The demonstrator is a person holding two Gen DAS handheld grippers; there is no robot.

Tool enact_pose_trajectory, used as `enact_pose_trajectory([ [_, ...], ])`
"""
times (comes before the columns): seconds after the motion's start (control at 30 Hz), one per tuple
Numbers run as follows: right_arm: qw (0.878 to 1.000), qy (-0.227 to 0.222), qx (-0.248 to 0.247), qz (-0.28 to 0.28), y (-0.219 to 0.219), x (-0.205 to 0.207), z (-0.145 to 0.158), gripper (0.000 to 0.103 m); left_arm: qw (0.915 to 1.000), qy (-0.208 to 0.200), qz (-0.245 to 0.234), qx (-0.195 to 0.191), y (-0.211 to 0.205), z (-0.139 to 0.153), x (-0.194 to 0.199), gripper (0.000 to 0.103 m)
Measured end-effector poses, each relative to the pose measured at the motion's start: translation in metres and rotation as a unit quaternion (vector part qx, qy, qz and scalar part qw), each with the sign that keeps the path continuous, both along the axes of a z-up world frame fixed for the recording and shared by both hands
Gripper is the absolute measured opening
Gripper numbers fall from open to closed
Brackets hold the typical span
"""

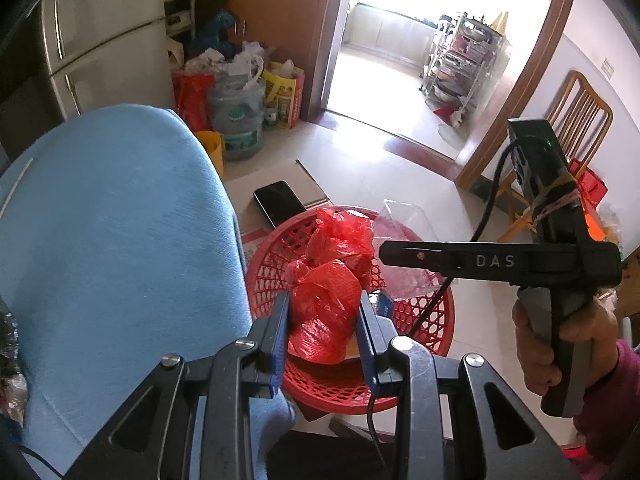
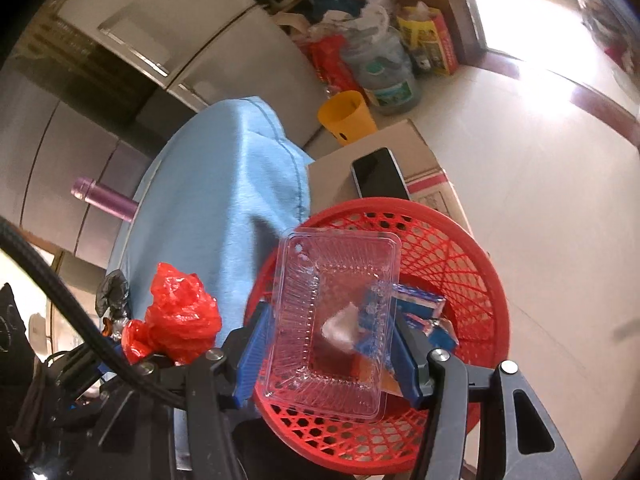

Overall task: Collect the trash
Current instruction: 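Open both tools to drop the red bag and tray into the basket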

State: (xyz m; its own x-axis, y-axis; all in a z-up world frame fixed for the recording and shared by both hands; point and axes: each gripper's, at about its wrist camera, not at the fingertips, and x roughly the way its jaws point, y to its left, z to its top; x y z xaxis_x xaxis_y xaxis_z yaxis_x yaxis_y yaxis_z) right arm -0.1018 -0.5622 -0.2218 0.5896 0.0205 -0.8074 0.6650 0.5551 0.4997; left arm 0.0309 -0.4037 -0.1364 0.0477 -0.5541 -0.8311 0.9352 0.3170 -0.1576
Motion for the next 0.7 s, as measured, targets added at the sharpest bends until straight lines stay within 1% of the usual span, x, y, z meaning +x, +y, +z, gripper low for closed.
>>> enact_pose_trajectory([
  [0.33, 0.999, 0.002, 0.025, -0.027, -0.014, -0.024, -0.013, 0.060, 0.9998, 0.018, -0.006, 0.009, -0.014, -0.010, -0.001, 0.032],
  [0.63, 0.998, 0.004, 0.049, -0.032, -0.018, -0.025, -0.020, 0.062, 0.9995, 0.021, -0.010, 0.022, -0.022, -0.016, -0.005, 0.033],
  [0.7, 0.998, 0.007, 0.055, -0.037, -0.020, -0.026, -0.022, 0.062, 0.9994, 0.023, -0.010, 0.025, -0.022, -0.017, -0.005, 0.035],
])
